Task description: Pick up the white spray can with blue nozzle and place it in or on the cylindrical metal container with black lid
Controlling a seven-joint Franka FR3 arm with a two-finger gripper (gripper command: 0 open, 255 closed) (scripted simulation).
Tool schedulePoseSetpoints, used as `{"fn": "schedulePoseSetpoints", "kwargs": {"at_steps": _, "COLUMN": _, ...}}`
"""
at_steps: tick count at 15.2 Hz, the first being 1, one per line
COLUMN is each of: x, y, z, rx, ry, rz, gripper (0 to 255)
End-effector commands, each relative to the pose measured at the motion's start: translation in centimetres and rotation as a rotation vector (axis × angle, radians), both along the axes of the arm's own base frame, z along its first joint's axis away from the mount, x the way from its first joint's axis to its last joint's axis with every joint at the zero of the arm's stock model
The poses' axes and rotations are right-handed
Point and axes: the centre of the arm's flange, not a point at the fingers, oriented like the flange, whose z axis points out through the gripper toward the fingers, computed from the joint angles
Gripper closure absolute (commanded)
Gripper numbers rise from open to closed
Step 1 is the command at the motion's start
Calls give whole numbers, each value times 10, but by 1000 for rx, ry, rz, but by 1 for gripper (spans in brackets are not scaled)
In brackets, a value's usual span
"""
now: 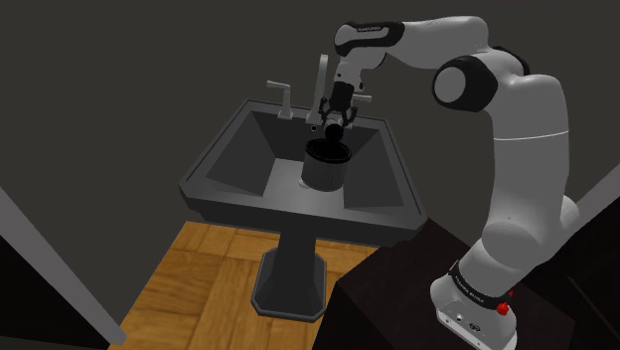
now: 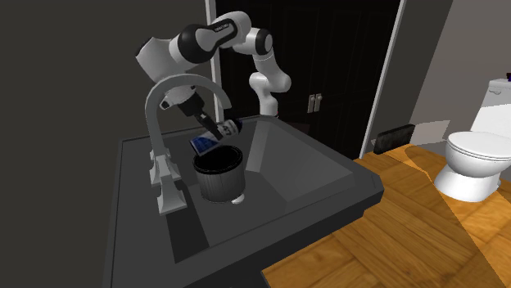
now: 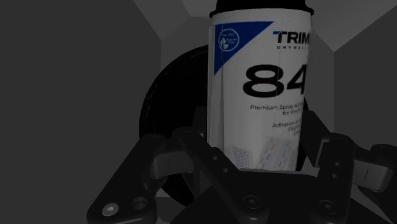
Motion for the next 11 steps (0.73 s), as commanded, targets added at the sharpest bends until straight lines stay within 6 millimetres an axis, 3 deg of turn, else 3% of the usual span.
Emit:
{"fn": "schedulePoseSetpoints", "kwargs": {"at_steps": 1, "x": -1, "y": 1, "z": -6, "rx": 0, "ry": -1, "rz": 0, "gripper": 255}}
{"fn": "schedulePoseSetpoints", "kwargs": {"at_steps": 8, "x": 0, "y": 1, "z": -6, "rx": 0, "ry": -1, "rz": 0, "gripper": 255}}
{"fn": "schedulePoseSetpoints", "kwargs": {"at_steps": 9, "x": 0, "y": 1, "z": -6, "rx": 0, "ry": -1, "rz": 0, "gripper": 0}}
{"fn": "schedulePoseSetpoints", "kwargs": {"at_steps": 11, "x": 0, "y": 1, "z": -6, "rx": 0, "ry": -1, "rz": 0, "gripper": 0}}
